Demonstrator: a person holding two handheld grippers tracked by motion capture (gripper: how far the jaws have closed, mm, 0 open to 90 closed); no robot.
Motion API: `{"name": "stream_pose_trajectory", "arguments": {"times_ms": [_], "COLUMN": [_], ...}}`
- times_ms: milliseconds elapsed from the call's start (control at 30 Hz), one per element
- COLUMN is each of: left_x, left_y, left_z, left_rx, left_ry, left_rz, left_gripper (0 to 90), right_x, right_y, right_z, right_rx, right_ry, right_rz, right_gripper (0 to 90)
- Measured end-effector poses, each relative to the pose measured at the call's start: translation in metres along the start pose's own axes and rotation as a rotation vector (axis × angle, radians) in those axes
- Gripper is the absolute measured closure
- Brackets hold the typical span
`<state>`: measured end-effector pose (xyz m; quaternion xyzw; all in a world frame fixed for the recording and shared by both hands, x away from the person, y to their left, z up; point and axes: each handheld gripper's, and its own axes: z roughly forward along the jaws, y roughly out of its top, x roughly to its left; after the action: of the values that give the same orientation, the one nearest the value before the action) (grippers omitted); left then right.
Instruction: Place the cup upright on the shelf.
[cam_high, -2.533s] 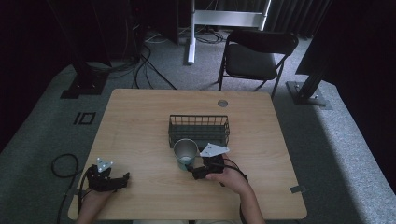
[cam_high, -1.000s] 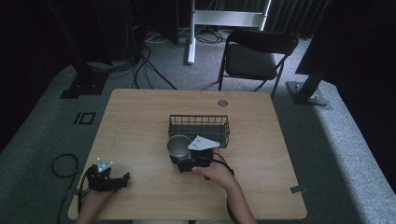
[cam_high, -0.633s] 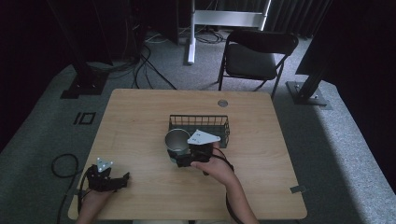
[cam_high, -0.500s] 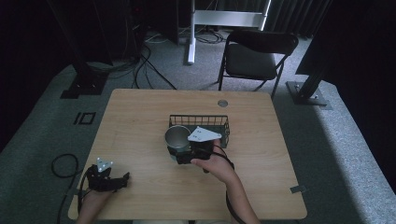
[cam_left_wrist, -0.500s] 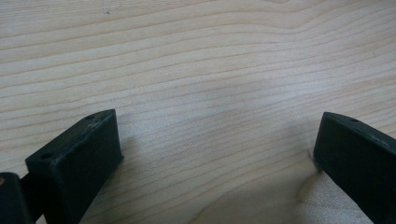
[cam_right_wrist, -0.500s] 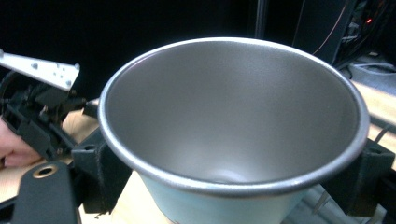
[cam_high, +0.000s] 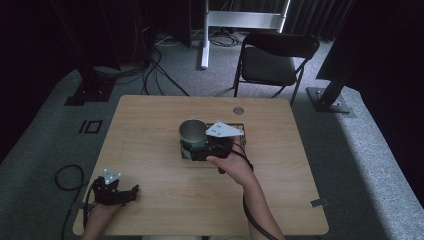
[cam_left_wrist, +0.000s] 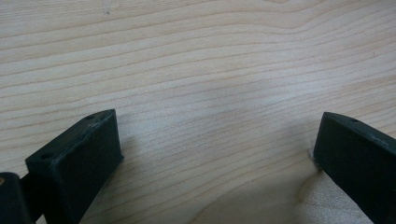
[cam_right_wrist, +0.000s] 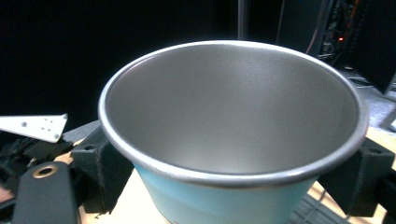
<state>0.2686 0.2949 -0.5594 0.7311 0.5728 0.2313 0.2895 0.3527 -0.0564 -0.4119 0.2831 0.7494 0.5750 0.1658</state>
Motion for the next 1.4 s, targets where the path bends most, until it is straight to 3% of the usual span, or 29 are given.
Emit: {"name": "stream_pose_trajectory", "arguments": {"times_ms": [267, 433, 533, 700, 967, 1133, 1400], "left_x": [0.000, 0.000, 0.000, 0.000, 0.000, 0.000, 0.000], "left_y": [0.000, 0.000, 0.000, 0.000, 0.000, 0.000, 0.000], "left_z": [0.000, 0.000, 0.000, 0.000, 0.000, 0.000, 0.000], "left_rx": [0.000, 0.000, 0.000, 0.000, 0.000, 0.001, 0.000], "left_ry": [0.000, 0.000, 0.000, 0.000, 0.000, -0.001, 0.001], "left_rz": [0.000, 0.000, -0.001, 0.000, -0.002, 0.000, -0.002], "left_gripper": [1.4, 1.4, 1.4, 1.4, 1.4, 1.4, 1.4], "right_x": [-0.014, -0.026, -0.034, -0.048, -0.071, -0.083, -0.091], "right_y": [0.012, 0.015, 0.015, 0.011, -0.005, -0.024, -0.044], "right_z": [-0.003, -0.006, -0.008, -0.010, -0.011, -0.008, -0.005], "right_rx": [-0.026, -0.035, -0.047, -0.062, -0.038, -0.008, 0.027], "right_ry": [-0.092, -0.170, -0.242, -0.355, -0.467, -0.511, -0.548], "right_rz": [0.005, 0.031, 0.053, 0.102, 0.131, 0.157, 0.184], "right_gripper": [14.1, 14.1, 14.1, 14.1, 14.1, 14.1, 14.1]}}
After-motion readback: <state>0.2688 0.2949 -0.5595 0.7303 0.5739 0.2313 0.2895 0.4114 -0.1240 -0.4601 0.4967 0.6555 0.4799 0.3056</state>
